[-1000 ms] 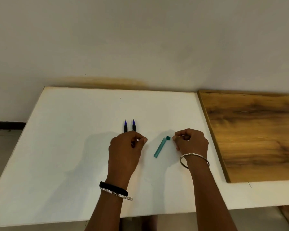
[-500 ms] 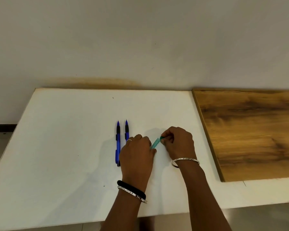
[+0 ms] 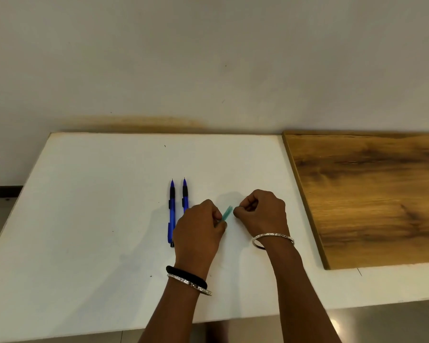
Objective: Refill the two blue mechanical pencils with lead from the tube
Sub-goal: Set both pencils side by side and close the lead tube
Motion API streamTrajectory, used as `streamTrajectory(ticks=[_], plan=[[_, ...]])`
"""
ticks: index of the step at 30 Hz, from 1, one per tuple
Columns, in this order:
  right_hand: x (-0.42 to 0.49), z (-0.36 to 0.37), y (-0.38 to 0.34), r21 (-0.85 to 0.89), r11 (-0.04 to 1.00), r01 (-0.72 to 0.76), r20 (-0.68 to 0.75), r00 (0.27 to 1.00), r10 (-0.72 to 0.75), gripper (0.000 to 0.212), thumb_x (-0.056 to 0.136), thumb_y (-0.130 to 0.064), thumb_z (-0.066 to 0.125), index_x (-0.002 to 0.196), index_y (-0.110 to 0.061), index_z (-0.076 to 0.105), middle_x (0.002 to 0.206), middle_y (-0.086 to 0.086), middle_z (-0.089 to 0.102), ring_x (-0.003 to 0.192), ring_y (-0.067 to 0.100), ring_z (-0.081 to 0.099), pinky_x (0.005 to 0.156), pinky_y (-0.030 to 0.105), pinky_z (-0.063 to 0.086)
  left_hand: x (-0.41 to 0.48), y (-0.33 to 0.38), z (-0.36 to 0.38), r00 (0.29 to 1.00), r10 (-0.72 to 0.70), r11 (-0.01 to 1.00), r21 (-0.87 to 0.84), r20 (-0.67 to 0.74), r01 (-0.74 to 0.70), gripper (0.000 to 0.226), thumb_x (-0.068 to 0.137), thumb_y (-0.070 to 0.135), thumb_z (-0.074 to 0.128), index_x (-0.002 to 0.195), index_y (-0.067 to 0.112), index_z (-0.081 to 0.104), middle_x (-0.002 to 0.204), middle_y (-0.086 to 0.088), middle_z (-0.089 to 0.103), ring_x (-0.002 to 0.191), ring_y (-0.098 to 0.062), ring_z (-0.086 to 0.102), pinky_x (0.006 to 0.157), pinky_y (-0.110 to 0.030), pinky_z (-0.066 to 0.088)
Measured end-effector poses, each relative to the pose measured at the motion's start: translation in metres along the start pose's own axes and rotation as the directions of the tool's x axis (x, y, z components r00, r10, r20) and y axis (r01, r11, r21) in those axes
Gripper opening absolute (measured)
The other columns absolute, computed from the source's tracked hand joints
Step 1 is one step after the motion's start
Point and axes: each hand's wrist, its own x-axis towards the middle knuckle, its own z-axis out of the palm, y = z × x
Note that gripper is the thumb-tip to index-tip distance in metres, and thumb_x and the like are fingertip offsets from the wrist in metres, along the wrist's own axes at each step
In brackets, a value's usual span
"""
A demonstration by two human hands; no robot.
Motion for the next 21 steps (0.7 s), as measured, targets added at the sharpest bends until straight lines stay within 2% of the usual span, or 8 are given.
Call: streamTrajectory(ticks=[3,6,10,12,15,19,21], plan=[[0.001,-0.001,-0.001,0.075,0.997,-0.025,0.011,1.0,0.024,0.015,0.069,-0.021,0.081,0.075,-0.016,0.069,0.071,-0.004,0.067,0.064,0.008,0.062,0.064,0.021,0.051,0.002,0.0,-0.001,1.0,-0.008,0.997,-0.077,0.026,0.01,0.022,0.082,0.041,0.07,0.1,0.03,0.064,0.082,0.012,0.067,0.079,-0.005,0.059,0.055,-0.016,0.038],[0.003,-0.005,-0.002,0.296,0.954,-0.053,0.002,0.999,0.055,0.016,0.075,-0.015,0.077,0.088,-0.021,0.07,0.07,-0.001,0.07,0.064,0.01,0.065,0.064,0.019,0.052,0.004,-0.001,-0.005,1.0,-0.017,0.981,-0.191,-0.003,0.016,0.02,0.083,0.036,0.071,0.1,0.027,0.069,0.079,0.015,0.062,0.076,-0.006,0.058,0.057,-0.012,0.035],[0.003,-0.009,-0.006,0.627,0.778,-0.043,0.01,0.999,0.047,0.021,0.083,0.0,0.064,0.09,-0.017,0.076,0.075,0.004,0.073,0.064,0.01,0.067,0.063,0.021,0.057,0.008,-0.004,-0.01,0.999,-0.015,0.957,-0.289,-0.034,0.005,0.02,0.082,0.033,0.072,0.101,0.024,0.073,0.077,0.019,0.058,0.067,0.003,0.053,0.06,-0.006,0.034],[0.002,-0.009,-0.009,0.722,0.69,-0.044,0.026,0.999,0.037,0.018,0.083,0.002,0.066,0.09,-0.012,0.075,0.079,0.006,0.074,0.068,0.013,0.069,0.067,0.023,0.058,0.009,-0.004,-0.013,0.999,-0.01,0.944,-0.329,-0.035,-0.003,0.02,0.082,0.031,0.072,0.101,0.023,0.074,0.077,0.019,0.06,0.067,0.002,0.053,0.06,-0.005,0.039],[0.001,-0.008,-0.01,0.775,0.632,-0.026,0.044,0.999,-0.014,0.014,0.082,-0.002,0.072,0.094,-0.009,0.075,0.088,0.009,0.075,0.08,0.019,0.072,0.069,0.023,0.058,0.009,-0.003,-0.016,0.999,-0.002,0.926,-0.376,-0.051,-0.017,0.017,0.082,0.026,0.073,0.098,0.022,0.076,0.077,0.016,0.063,0.064,0.0,0.053,0.061,-0.001,0.039],[0.0,-0.008,-0.012,0.815,0.578,-0.032,0.094,0.993,-0.078,0.015,0.08,-0.003,0.075,0.095,-0.005,0.074,0.09,0.016,0.075,0.085,0.026,0.073,0.071,0.028,0.059,0.01,-0.004,-0.019,0.998,-0.016,0.913,-0.409,-0.057,-0.009,0.016,0.082,0.025,0.073,0.097,0.02,0.076,0.079,0.01,0.068,0.065,-0.004,0.055,0.064,-0.008,0.038],[0.0,-0.008,-0.012,0.815,0.579,-0.02,0.094,0.991,-0.098,0.015,0.08,-0.001,0.074,0.095,-0.005,0.074,0.091,0.015,0.076,0.086,0.028,0.073,0.07,0.028,0.06,0.011,-0.005,-0.021,0.998,-0.021,0.909,-0.416,-0.054,-0.003,0.016,0.082,0.026,0.073,0.098,0.021,0.076,0.082,0.009,0.069,0.07,-0.004,0.058,0.065,-0.007,0.038]])
